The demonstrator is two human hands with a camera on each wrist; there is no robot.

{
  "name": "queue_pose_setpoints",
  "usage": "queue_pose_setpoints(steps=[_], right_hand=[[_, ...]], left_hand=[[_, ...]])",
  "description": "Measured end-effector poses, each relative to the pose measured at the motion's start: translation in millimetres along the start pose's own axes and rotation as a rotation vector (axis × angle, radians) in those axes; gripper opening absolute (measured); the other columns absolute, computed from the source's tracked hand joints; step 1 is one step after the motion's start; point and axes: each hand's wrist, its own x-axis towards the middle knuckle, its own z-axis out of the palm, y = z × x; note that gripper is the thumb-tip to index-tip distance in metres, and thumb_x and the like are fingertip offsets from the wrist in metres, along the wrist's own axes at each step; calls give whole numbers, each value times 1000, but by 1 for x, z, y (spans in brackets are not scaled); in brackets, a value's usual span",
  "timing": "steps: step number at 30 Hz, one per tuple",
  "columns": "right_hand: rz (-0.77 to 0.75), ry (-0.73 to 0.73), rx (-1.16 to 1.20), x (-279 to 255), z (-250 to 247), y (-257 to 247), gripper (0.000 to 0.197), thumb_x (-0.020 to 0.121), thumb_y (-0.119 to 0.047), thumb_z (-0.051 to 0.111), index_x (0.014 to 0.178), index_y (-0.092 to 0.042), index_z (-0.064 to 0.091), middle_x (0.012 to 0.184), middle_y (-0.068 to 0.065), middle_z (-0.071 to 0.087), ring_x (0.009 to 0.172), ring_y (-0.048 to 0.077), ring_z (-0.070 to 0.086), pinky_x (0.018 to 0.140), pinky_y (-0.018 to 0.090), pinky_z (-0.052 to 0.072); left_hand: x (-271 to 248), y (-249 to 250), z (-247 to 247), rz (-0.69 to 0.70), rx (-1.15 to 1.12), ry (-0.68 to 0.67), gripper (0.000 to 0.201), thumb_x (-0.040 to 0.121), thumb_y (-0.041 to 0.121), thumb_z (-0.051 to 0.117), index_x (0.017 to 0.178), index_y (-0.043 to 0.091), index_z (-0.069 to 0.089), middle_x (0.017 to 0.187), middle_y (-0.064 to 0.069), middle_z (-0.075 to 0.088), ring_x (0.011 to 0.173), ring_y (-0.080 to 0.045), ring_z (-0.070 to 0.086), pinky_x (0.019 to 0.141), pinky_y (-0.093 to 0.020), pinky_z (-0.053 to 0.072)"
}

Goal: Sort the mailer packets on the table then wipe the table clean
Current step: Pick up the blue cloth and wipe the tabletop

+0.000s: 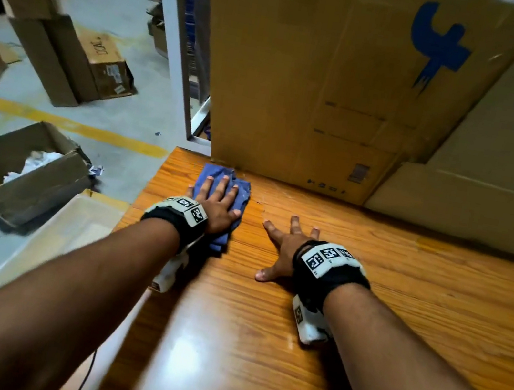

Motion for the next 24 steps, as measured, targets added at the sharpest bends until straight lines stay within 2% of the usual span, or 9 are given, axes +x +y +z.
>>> queue_pose_setpoints(steps=[2,4,9,11,14,16,20,22,24], right_hand=[[-2,0,-11,1,1,0,117,66,-70,71,147,-51,-11,156,8,-28,138,55,-16,111,64,3],[-1,2,-6,2,1,-1,117,65,-70,72,146,-52,-11,156,7,-28,138,55,-16,112,64,4],[17,-19,-4,2,0,-2,117,65,-69,72,145,-53,-11,156,4,-30,138,55,-17,110,66,8],[23,-25,-2,3,-1,-3,117,65,-69,72,145,-53,-12,155,4,-30,138,55,-17,110,66,8],[27,-30,-5,4,0,-3,118,65,-69,73,145,-53,-12,155,4,-30,137,55,-18,109,69,7],[32,-32,-1,4,-1,-3,118,65,-68,73,145,-54,-13,155,4,-30,137,55,-18,108,69,7],[29,-19,-6,2,-1,-3,118,64,-68,73,145,-53,-12,156,5,-29,137,56,-16,109,67,8],[23,-5,0,2,1,-2,118,63,-69,73,144,-55,-12,156,5,-28,138,55,-15,109,67,9],[24,0,8,2,3,0,118,63,-70,73,144,-56,-12,156,3,-28,139,53,-16,110,66,9]], left_hand=[[3,9,0,73,20,-32,61,100,52,23,152,34,-2,159,7,-18,146,-24,-16,115,-53,-4],[10,-4,-5,87,30,-38,60,100,50,24,152,35,-2,159,8,-17,147,-23,-15,116,-52,-3],[29,-64,-24,-114,17,-18,60,102,47,25,154,29,0,160,3,-16,147,-28,-11,116,-48,0],[34,-73,-31,-152,-18,-13,60,102,46,27,153,29,-1,160,3,-15,147,-28,-12,117,-45,-1],[43,-70,-31,-166,-62,14,62,101,47,28,153,30,0,160,4,-16,146,-29,-15,117,-48,-4],[45,-51,-24,-111,-32,17,63,100,49,27,153,31,-1,159,4,-17,146,-30,-15,117,-52,-2],[33,5,-10,129,48,-37,61,100,49,27,152,35,-1,159,6,-18,147,-27,-14,115,-54,-1],[37,8,-12,145,50,-50,61,100,48,29,152,37,-1,159,7,-16,147,-26,-14,116,-53,-1],[42,-7,-18,97,34,-51,60,100,48,29,152,37,0,160,7,-16,147,-26,-13,116,-52,-1]])
